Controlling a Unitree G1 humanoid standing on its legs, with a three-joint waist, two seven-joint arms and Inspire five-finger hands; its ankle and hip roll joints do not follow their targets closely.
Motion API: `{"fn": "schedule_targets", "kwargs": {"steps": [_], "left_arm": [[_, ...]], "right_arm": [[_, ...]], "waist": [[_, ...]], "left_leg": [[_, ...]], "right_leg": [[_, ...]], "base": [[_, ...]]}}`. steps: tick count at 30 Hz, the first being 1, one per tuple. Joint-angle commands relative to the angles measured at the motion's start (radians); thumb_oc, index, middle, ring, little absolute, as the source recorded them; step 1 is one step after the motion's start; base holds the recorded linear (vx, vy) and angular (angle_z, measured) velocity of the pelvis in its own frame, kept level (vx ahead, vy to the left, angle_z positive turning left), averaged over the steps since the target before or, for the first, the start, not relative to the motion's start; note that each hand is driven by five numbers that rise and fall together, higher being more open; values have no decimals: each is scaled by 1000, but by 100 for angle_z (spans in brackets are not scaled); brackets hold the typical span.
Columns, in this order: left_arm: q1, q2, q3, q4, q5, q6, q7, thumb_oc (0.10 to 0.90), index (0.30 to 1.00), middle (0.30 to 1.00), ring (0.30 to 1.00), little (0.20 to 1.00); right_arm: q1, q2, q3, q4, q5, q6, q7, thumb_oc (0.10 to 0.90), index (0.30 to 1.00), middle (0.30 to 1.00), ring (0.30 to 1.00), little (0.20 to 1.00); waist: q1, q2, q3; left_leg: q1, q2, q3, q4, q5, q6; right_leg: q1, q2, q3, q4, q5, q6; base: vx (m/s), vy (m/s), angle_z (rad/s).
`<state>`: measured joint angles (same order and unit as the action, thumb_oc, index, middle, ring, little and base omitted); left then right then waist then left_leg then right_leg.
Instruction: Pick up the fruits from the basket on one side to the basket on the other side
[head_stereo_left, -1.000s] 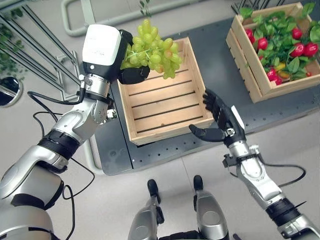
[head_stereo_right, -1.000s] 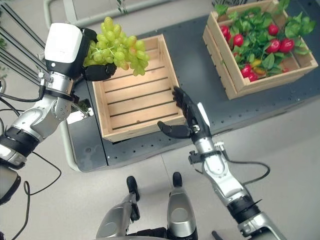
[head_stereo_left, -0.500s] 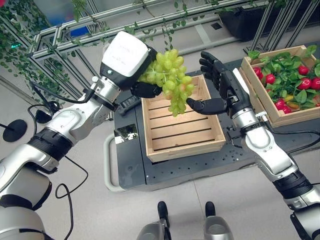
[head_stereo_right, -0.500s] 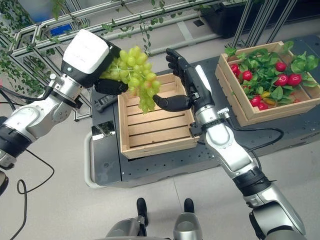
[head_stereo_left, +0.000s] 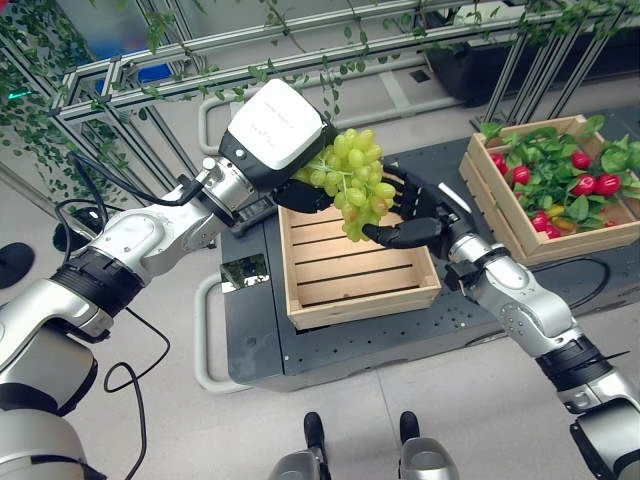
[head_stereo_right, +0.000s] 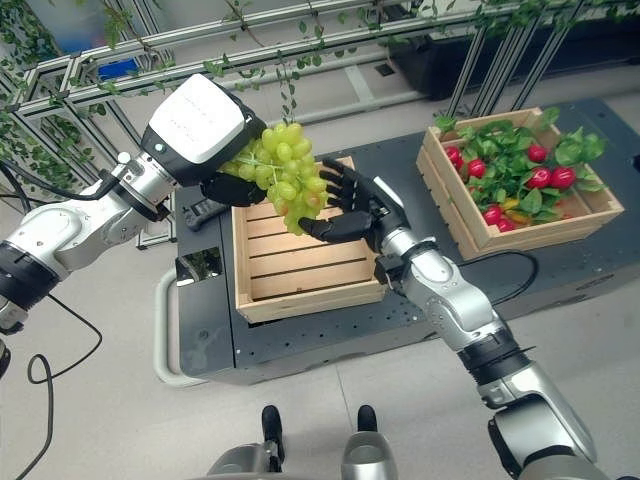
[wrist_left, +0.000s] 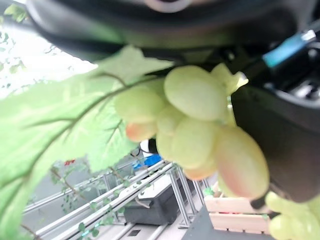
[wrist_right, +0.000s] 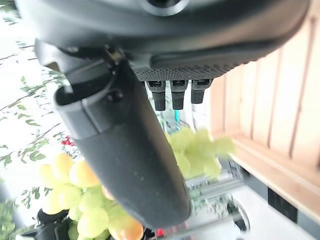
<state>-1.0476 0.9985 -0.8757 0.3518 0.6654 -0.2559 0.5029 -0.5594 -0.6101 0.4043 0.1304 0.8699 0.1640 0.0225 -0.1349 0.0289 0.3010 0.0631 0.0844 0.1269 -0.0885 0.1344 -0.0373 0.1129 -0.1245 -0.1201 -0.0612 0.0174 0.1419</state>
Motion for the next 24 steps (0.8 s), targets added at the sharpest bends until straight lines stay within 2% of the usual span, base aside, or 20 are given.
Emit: {"fn": "schedule_targets", "kwargs": {"steps": [1,8,19,22,23,24], "left_arm": [[-112,1,4,23,-18,16,84,400,300,300,300,300],[-107,-36,-17,11,5,-3,90,400,300,300,300,300],[-100,-106,-56,42,113,-108,85,400,300,300,300,300],[-104,-118,-69,50,121,-124,85,400,300,300,300,300],[-104,-119,-68,52,121,-126,87,400,300,300,300,300],[-101,-119,-68,52,121,-131,95,400,300,300,300,300]], "right_arm": [[17,37,24,4,101,-56,66,800,900,900,900,900],[-16,97,33,18,146,-105,26,800,900,900,900,900],[-147,196,38,31,201,-171,-61,800,900,900,900,900],[-165,206,43,29,213,-162,-65,800,900,900,900,900],[-165,207,43,30,216,-160,-66,676,714,714,714,714],[-165,206,44,32,224,-159,-69,489,434,434,434,434]], "waist": [[43,-13,-239],[49,-16,-239],[70,-18,-246],[73,-22,-249],[73,-22,-250],[75,-22,-251]], "left_leg": [[102,40,15,13,-167,-67],[106,46,10,10,-165,-68],[108,46,-4,9,-168,-67],[107,46,-8,8,-168,-66],[107,45,-9,8,-168,-65],[107,46,-10,7,-167,-65]], "right_leg": [[15,-76,20,-26,30,29],[18,-75,17,-26,29,28],[22,-79,13,-26,29,28],[22,-81,12,-26,29,28],[21,-81,12,-26,29,28],[22,-81,11,-26,29,28]], "base": [[0,0,0],[0,0,0],[0,0,0],[0,0,0],[0,0,0],[0,0,0]]}}
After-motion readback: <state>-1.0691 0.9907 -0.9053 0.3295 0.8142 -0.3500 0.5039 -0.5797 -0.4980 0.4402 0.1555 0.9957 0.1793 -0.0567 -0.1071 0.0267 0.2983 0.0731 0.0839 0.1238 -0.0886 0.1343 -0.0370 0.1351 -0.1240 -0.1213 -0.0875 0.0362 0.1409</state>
